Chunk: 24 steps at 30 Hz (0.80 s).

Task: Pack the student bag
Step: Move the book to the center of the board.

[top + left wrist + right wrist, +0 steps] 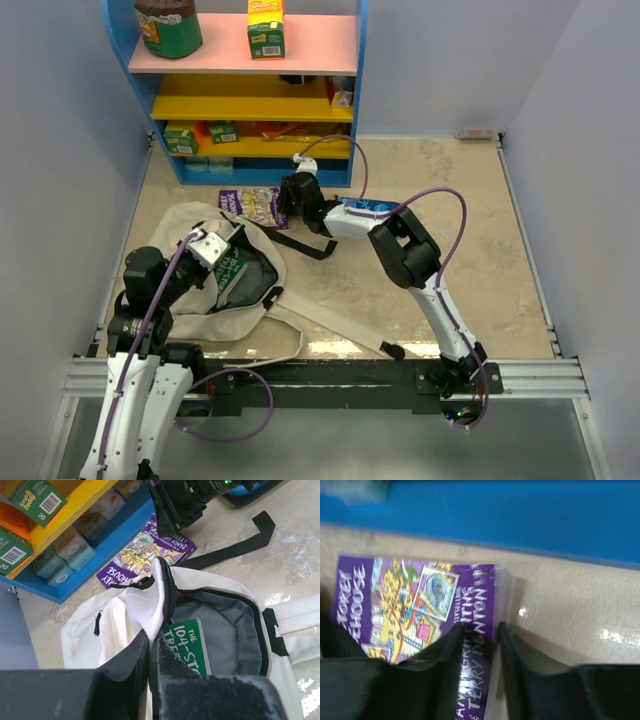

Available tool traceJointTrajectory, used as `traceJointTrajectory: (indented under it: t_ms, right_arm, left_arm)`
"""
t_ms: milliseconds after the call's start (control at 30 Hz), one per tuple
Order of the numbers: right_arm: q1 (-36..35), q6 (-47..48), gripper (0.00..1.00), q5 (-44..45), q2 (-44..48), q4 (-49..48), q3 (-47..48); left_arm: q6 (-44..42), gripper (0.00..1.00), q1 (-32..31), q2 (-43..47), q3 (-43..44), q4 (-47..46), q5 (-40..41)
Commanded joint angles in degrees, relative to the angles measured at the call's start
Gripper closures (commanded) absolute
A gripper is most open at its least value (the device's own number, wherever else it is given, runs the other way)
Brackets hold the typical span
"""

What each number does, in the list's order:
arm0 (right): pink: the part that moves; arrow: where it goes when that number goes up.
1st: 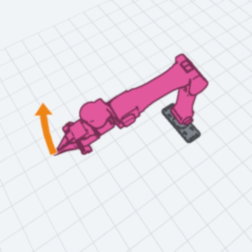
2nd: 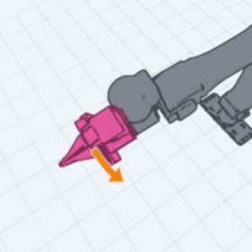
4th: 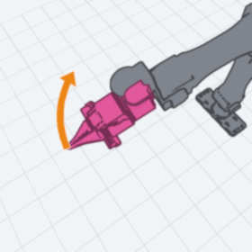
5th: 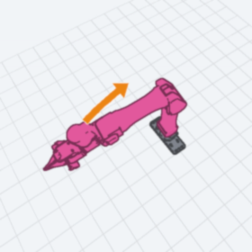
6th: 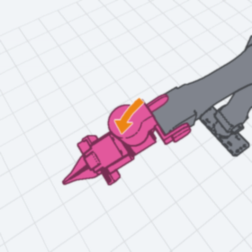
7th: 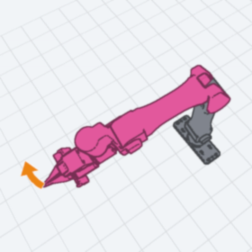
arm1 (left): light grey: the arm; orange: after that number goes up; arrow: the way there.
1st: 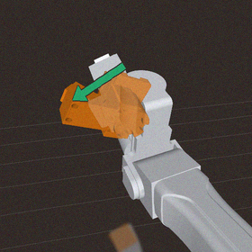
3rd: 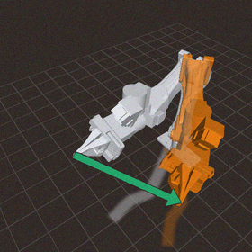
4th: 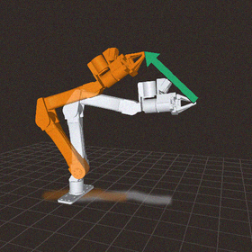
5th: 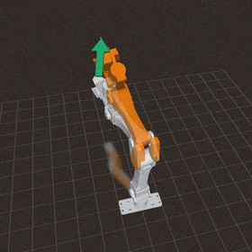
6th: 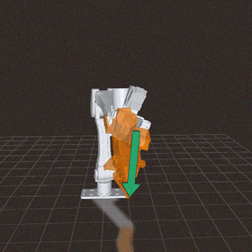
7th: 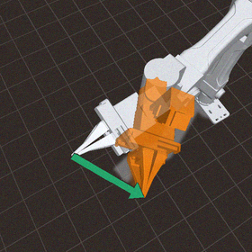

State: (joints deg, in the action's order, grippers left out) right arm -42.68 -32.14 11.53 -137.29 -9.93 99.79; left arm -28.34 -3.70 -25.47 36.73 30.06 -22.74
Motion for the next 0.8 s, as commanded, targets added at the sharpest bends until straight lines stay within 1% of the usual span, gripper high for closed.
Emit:
traceJointTrajectory:
  t_ms: [0,33,67,133,267,333,367,400,500,533,567,600,633,767]
  right_arm:
    - [-1.44,-1.96,0.74,0.86,0.89,-2.02,-3.36]
    - [-1.71,-1.87,0.79,1.3,0.98,-1.76,-3.55]
    - [-1.97,-1.79,0.89,2.09,1.15,-1.23,-3.9]
    - [-2.32,-1.43,1.0,3.58,1.68,-0.09,-4.95]
    - [-2.94,-1.35,1.0,6.31,5.36,-1.58,-12.05]
    - [-3.46,-1.43,1.0,8.67,8.7,-2.36,-15.05]
    - [-3.73,-1.52,1.0,9.38,9.93,-2.72,-18.63]
    - [-3.9,-1.7,1.0,9.91,12.9,-3.33,-20.58]
    - [-5.31,-2.13,1.0,13.24,17.74,-5.44,-28.31]
    - [-5.57,-2.4,1.0,14.73,20.98,-6.49,-30.25]
    - [-5.66,-2.66,1.0,15.62,23.02,-7.37,-34.53]
    - [-5.93,-3.1,1.0,15.89,24.69,-7.99,-36.49]
    - [-6.01,-3.45,1.0,16.68,27.75,-8.26,-38.07]
    - [-8.21,-5.56,1.0,19.49,34.71,-6.68,-46.85]
  left_arm:
    - [-1.28,1.0,0.1,7.63,-0.08,-2.73,0.51]
    - [-1.28,1.0,0.1,7.63,0.01,-2.64,0.59]
    - [-1.37,1.0,0.1,7.63,0.18,-2.56,0.59]
    - [-1.37,1.0,0.1,7.72,0.45,-2.38,0.86]
    - [-1.28,1.0,0.01,8.16,0.71,-2.11,1.03]
    - [-1.19,1.0,0.1,8.25,0.8,-2.11,1.03]
    - [-1.11,1.0,0.1,8.25,0.89,-2.12,1.12]
    - [-0.84,1.0,0.1,8.33,0.97,-2.12,1.12]
    - [-0.84,1.0,0.1,8.33,1.33,-2.03,0.77]
    - [-0.84,1.0,0.1,8.34,1.41,-1.94,0.6]
    - [-0.76,1.0,0.1,8.25,1.5,-1.94,0.68]
    - [-0.75,1.0,0.1,8.25,1.68,-1.94,0.59]
    - [-0.75,1.0,0.1,8.33,1.68,-1.94,0.42]
    - [-0.14,1.0,0.01,7.81,2.2,-2.2,0.24]
